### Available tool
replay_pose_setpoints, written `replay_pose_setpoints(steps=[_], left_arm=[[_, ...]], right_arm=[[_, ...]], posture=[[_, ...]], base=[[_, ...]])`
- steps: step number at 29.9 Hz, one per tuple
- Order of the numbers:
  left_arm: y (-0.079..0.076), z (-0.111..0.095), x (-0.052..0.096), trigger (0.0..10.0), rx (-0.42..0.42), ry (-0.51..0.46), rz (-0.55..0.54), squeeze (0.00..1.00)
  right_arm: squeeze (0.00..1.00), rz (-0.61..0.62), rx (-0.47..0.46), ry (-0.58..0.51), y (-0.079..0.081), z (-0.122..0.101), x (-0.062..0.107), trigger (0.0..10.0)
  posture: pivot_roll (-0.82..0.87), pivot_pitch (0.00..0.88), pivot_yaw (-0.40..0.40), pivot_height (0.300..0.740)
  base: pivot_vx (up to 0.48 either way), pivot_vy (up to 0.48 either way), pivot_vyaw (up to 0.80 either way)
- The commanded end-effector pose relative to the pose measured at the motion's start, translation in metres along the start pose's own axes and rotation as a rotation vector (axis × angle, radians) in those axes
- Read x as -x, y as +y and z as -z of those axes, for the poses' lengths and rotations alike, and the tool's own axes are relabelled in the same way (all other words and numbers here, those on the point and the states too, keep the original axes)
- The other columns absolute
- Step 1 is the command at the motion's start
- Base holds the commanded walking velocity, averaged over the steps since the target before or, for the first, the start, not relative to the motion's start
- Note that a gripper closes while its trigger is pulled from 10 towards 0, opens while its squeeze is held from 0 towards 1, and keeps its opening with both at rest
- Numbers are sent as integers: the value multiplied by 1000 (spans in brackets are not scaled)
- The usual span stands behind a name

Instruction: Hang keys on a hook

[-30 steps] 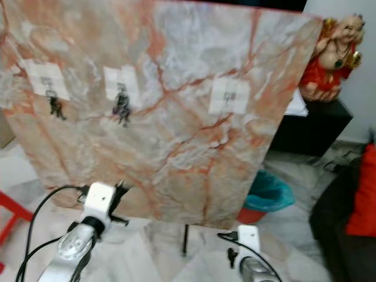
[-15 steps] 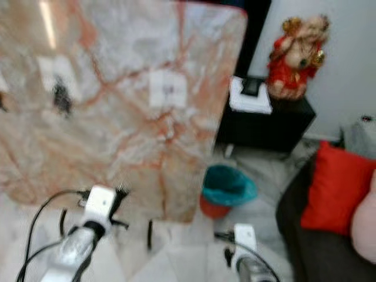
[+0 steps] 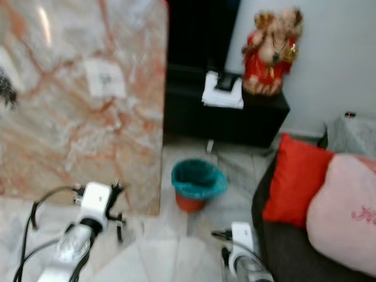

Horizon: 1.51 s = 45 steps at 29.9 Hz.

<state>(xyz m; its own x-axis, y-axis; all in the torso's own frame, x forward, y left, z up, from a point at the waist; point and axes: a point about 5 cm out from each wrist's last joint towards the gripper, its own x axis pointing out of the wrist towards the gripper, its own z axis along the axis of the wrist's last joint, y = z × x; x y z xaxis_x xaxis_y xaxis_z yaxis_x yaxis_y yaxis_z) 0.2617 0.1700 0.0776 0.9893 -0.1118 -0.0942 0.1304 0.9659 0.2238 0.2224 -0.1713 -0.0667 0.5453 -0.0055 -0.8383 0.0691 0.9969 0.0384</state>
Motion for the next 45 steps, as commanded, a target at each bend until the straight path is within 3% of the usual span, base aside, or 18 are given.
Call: replay_pose_setpoints(steps=[1,11,33,45], left_arm=[[0,-10,-2,10000,-34,-45,-28,0],[21,-20,-3,10000,-110,-97,-245,0],[25,-38,1,10000,-123,-228,-346,0],[28,-33,7,10000,-85,-215,-388,0]], right_arm=[[0,14,-10,-1,-7,1,1,10000],[0,11,-14,-7,-6,2,1,10000],[0,18,4,-6,-8,4,1,10000],[0,21,6,-8,-8,2,1,10000]], posture=[[21,0,-100,740],[15,0,-93,740],[10,0,-92,740],[11,0,-94,740]], base=[[0,0,0],[0,0,0],[0,0,0],[0,0,0]])
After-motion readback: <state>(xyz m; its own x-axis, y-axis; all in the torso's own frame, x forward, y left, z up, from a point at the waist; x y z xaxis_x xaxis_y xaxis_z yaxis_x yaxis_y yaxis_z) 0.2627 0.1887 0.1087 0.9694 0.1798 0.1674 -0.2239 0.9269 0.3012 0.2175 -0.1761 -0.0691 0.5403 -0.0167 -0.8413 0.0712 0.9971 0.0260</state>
